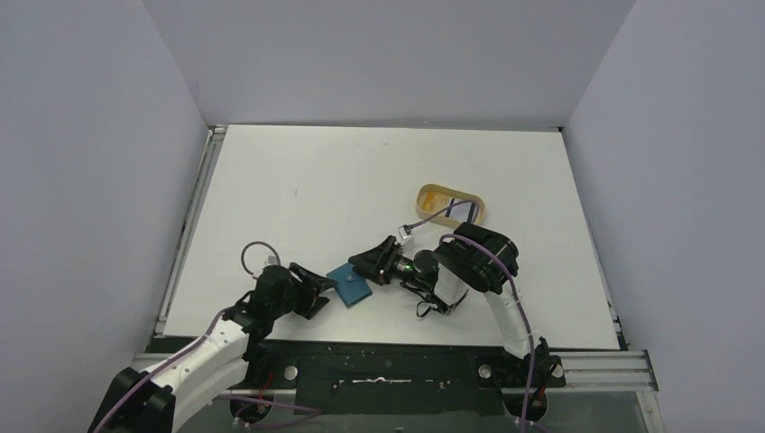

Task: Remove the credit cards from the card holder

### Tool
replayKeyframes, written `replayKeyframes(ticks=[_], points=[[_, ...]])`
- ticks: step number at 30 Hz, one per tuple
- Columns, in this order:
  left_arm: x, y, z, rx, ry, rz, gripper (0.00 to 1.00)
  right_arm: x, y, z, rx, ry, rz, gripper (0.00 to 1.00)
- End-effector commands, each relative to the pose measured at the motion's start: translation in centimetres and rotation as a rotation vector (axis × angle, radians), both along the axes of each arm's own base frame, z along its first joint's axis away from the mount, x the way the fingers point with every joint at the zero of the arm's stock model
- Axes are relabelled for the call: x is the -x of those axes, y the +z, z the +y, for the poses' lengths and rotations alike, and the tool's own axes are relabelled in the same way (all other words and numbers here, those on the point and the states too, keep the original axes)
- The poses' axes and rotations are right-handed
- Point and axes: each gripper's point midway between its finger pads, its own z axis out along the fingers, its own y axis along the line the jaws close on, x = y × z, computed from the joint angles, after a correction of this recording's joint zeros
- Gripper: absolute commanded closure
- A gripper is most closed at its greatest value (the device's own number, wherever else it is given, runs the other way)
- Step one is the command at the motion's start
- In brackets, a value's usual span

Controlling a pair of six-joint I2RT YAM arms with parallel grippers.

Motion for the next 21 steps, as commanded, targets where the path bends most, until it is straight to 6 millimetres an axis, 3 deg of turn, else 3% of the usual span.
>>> replayKeyframes(ticks=[1, 9, 14, 21], points=[[1.5, -3.5, 4.9, -0.269, 0.092, 0.086, 0.44, 2.2, -7.8, -2.0, 0.222, 0.023, 0.035, 0.41], [1.3, -5.2, 3.2, -0.248, 0.028, 0.144, 0.43, 2.3, -7.7, -1.8, 0.217, 0.029, 0.035, 0.41], [0.4, -5.1, 1.2, -0.195, -0.011, 0.135, 0.44, 2.2, -7.6, -1.9, 0.217, 0.025, 0.034, 0.41], [-0.9, -4.1, 0.1, -0.154, -0.004, 0.098, 0.44, 2.1, -7.5, -1.7, 0.209, 0.030, 0.034, 0.41]])
